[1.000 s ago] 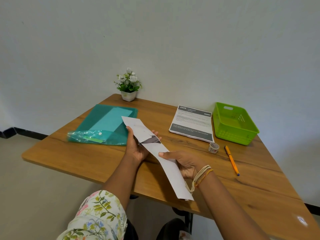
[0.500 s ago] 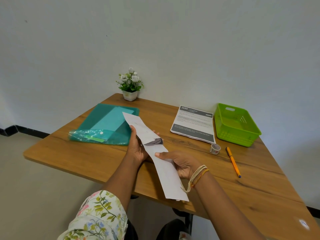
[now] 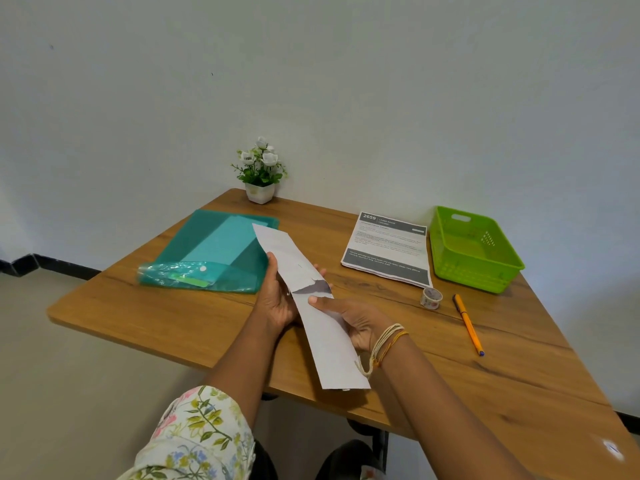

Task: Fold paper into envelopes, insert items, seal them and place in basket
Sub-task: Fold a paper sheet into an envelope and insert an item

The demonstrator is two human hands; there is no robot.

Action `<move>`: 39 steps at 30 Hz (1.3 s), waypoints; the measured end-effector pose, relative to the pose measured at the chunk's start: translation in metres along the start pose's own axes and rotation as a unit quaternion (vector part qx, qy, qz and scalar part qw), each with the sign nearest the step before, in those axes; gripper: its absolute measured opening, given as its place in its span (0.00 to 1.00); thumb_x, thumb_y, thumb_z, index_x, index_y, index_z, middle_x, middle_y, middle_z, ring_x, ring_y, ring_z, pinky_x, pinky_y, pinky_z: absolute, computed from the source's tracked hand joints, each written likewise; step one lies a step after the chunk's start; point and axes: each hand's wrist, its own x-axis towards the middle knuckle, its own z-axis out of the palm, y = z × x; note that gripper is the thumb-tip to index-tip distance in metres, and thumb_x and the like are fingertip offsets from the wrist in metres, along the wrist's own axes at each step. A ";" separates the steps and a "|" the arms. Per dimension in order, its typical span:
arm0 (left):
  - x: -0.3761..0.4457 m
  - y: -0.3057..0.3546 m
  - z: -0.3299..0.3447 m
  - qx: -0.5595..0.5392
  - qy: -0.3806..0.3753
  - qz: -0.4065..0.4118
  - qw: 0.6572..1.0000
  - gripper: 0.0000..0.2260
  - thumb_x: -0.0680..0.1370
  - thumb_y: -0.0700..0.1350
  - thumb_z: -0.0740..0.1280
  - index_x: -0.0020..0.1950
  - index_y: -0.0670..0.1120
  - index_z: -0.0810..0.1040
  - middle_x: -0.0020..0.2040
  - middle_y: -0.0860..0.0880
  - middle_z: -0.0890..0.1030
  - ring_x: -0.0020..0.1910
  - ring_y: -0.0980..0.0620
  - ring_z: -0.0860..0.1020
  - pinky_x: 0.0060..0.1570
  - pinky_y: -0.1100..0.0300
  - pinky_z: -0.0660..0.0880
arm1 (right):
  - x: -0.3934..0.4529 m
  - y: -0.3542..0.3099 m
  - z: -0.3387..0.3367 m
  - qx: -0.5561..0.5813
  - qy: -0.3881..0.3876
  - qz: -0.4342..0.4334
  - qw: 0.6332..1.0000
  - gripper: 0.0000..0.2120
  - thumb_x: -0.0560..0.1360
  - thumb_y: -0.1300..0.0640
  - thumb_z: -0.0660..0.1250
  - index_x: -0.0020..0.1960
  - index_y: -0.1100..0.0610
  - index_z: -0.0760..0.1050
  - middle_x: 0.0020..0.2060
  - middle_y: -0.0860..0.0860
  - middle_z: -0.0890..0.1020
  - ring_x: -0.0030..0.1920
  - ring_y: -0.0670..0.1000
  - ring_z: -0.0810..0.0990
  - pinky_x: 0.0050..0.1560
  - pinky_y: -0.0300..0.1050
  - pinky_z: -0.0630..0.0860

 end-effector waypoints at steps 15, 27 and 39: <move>0.001 -0.003 0.004 -0.004 -0.007 -0.005 1.000 0.35 0.73 0.67 0.64 0.65 0.38 0.71 0.56 0.34 0.79 0.51 0.36 0.80 0.48 0.34 0.77 | -0.015 0.012 -0.006 0.082 -0.007 -0.005 0.997 0.09 0.74 0.64 0.69 0.51 0.65 0.72 0.32 0.56 0.83 0.30 0.50 0.82 0.24 0.38 0.78; -0.002 -0.001 0.002 0.013 -0.009 -0.017 1.000 0.35 0.74 0.69 0.60 0.65 0.39 0.71 0.58 0.35 0.78 0.48 0.36 0.81 0.43 0.40 0.80 | -0.013 0.017 -0.002 0.124 -0.090 0.014 0.988 0.13 0.75 0.61 0.67 0.56 0.67 0.72 0.39 0.61 0.83 0.32 0.54 0.84 0.33 0.45 0.82; 0.000 -0.003 0.000 -0.003 0.002 -0.004 1.000 0.35 0.75 0.64 0.63 0.72 0.40 0.64 0.68 0.34 0.70 0.61 0.37 0.75 0.55 0.36 0.74 | 0.005 0.017 0.031 0.270 0.032 -0.161 0.949 0.11 0.74 0.69 0.68 0.56 0.68 0.74 0.46 0.63 0.83 0.35 0.51 0.85 0.33 0.39 0.82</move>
